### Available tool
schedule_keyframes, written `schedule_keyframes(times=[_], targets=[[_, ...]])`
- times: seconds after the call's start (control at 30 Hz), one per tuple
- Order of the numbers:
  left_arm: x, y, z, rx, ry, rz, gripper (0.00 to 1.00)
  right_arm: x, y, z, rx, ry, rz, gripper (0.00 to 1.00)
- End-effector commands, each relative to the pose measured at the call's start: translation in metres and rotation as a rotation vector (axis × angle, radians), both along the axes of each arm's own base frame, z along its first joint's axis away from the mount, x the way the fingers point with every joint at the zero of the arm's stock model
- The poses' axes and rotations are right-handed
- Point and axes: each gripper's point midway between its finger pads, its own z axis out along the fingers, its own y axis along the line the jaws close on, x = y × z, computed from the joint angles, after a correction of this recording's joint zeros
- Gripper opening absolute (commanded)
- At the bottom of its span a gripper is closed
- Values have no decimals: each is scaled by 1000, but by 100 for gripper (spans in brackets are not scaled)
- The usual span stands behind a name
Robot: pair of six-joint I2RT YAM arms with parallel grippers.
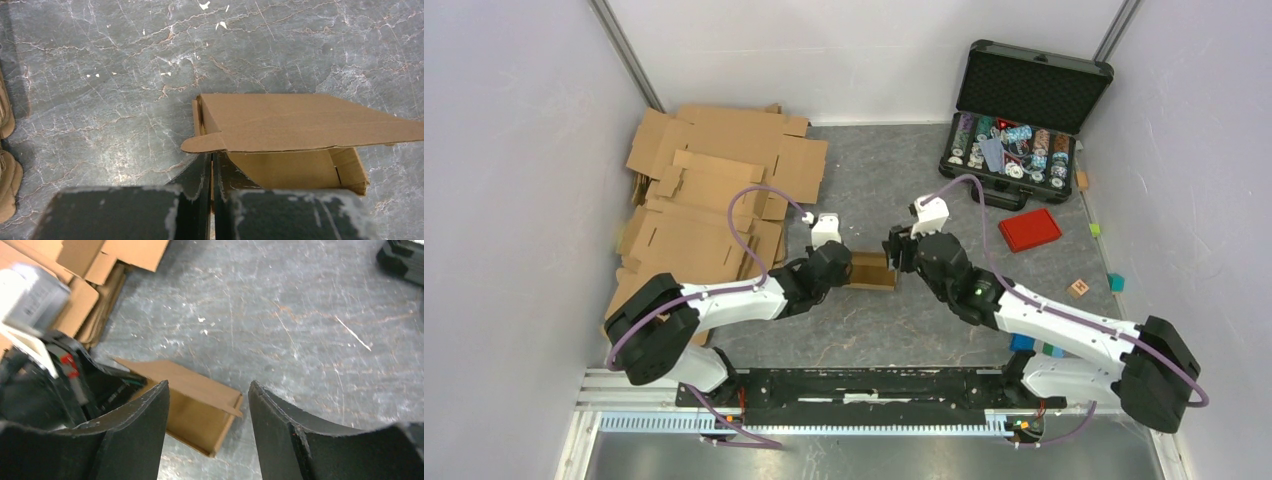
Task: Fold the paper box
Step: Close the paper box at the center of the board.
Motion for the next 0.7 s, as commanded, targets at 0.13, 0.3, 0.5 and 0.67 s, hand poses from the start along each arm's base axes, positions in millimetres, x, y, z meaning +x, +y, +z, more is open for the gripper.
schedule_keyframes(times=[0.13, 0.3, 0.5, 0.67], targets=[[-9, 1, -5, 8, 20, -9, 2, 16, 49, 2, -62, 75, 159, 61], [-12, 2, -7, 16, 27, -11, 2, 8, 55, -32, -66, 166, 212, 53], [-18, 3, -8, 15, 37, -30, 2, -4, 54, -62, -56, 247, 242, 48], [-25, 6, -12, 59, 84, -53, 2, -11, 54, -77, -59, 284, 253, 46]])
